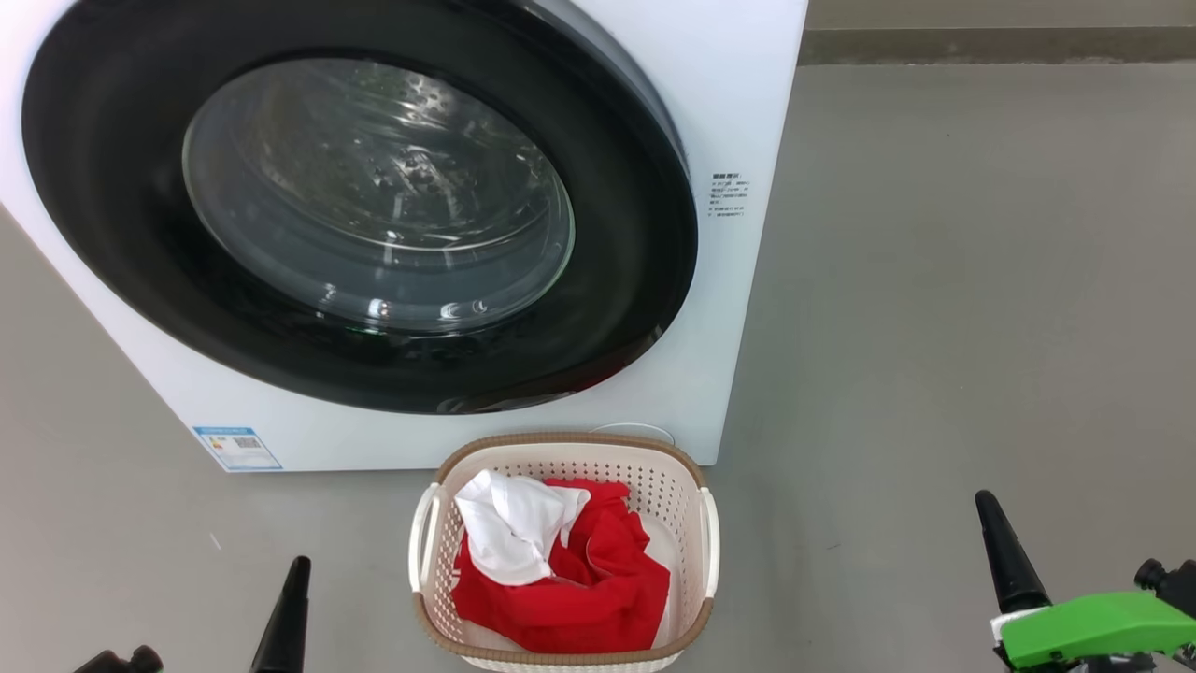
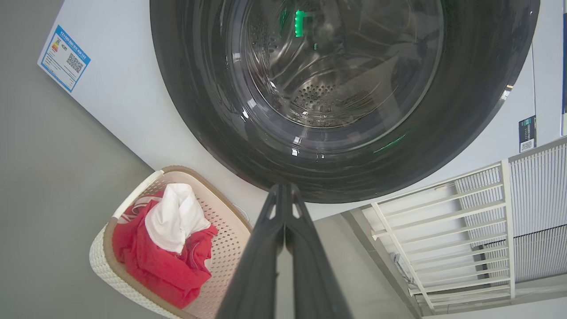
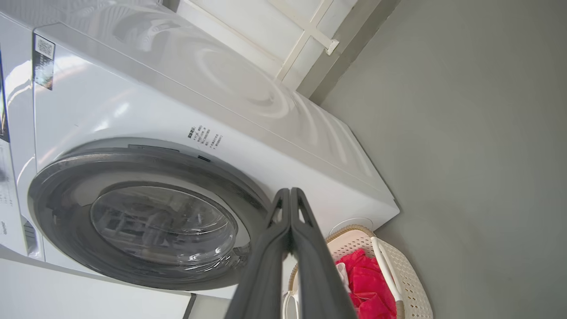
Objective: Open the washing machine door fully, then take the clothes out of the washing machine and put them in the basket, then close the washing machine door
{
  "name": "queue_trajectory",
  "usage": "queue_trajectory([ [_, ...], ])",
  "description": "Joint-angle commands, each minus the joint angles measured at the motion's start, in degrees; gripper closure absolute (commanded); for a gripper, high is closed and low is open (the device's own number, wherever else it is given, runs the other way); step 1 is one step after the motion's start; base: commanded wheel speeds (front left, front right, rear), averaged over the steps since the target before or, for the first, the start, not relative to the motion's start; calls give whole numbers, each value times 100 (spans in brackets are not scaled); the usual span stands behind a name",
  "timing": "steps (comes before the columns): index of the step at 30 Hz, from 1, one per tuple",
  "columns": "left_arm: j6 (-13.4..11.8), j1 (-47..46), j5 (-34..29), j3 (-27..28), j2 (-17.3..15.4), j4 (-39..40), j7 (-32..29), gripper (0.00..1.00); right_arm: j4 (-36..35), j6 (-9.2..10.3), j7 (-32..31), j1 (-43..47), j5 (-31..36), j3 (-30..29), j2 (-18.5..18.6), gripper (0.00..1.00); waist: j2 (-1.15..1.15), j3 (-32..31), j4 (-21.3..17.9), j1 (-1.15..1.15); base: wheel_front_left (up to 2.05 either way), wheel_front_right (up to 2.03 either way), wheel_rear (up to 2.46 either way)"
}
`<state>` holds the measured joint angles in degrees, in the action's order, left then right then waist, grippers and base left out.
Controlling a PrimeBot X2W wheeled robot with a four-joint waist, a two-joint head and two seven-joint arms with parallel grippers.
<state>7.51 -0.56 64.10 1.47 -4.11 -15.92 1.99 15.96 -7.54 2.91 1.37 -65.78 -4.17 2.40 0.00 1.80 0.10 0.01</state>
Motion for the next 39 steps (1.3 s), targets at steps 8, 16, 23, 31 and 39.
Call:
queue_trajectory([
  [8, -1, -315, 606, 217, -29, 160, -176, 100, -170, 4, -162, -369, -622, 27, 113, 100, 0, -30, -2, 0, 0, 0, 0],
  [16, -1, -366, 1072, 268, -4, 166, -309, 100, -177, 4, -298, -446, -1070, 5, 123, 100, 0, -58, -4, 0, 0, 0, 0],
  [23, -2, -410, 1482, 313, 18, 171, -426, 100, -183, 4, -418, -514, -1463, -15, 132, 100, 0, -82, -5, 0, 0, 0, 0],
  [31, -2, -462, 1949, 365, 43, 177, -560, 100, -189, 5, -556, -592, -1910, -39, 140, 100, 0, -110, -7, 0, 0, 0, 0],
  [39, -2, -513, 2417, 417, 68, 183, -694, 100, -196, 5, -694, -670, -2357, -64, 148, 100, 0, -137, -9, 0, 0, 0, 0],
])
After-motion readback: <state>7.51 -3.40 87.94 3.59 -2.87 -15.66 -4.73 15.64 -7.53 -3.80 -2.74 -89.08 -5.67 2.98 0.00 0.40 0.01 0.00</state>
